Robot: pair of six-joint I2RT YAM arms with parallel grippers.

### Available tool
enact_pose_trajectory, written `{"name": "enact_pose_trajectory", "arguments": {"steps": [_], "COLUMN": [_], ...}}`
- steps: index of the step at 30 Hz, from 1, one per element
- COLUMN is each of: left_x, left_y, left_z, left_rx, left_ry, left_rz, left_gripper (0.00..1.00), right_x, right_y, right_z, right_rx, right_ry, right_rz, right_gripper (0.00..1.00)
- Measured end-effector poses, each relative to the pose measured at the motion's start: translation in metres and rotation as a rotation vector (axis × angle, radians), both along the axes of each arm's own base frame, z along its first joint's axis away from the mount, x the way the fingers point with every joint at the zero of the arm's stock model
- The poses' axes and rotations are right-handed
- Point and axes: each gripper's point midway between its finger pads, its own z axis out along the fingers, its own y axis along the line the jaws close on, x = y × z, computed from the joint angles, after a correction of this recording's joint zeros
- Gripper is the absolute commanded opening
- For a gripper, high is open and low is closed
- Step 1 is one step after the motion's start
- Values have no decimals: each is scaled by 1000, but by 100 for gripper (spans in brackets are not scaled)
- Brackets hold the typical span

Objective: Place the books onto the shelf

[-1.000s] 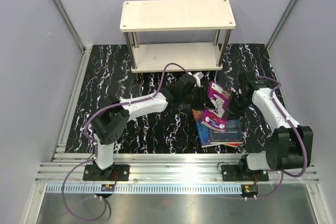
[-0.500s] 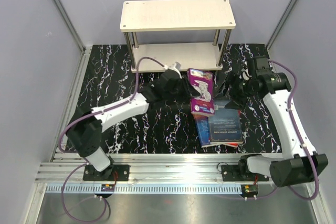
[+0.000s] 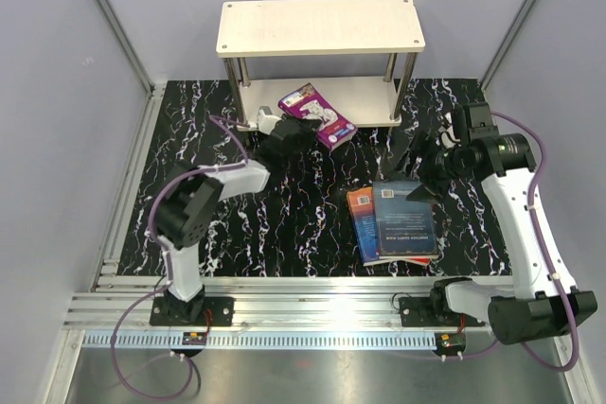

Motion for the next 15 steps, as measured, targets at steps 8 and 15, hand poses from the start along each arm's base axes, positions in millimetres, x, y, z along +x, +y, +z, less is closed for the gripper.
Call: {"name": "enact_pose_trajectory", "arguments": {"steps": [8, 15], "left_x": [65, 78], "left_y": [8, 47], "left_z": [-3, 2], "left_rx": [-168, -290], "left_ry": [-86, -111], "left_rz": [307, 525], "left_gripper": [0, 0], "right_x": [20, 34], "right_y": [-14, -17], "right_z": [-7, -22], "right_rx": [-133, -196], "right_ry": [13, 41], "right_rz": [20, 49], "right_gripper": [76, 75]}}
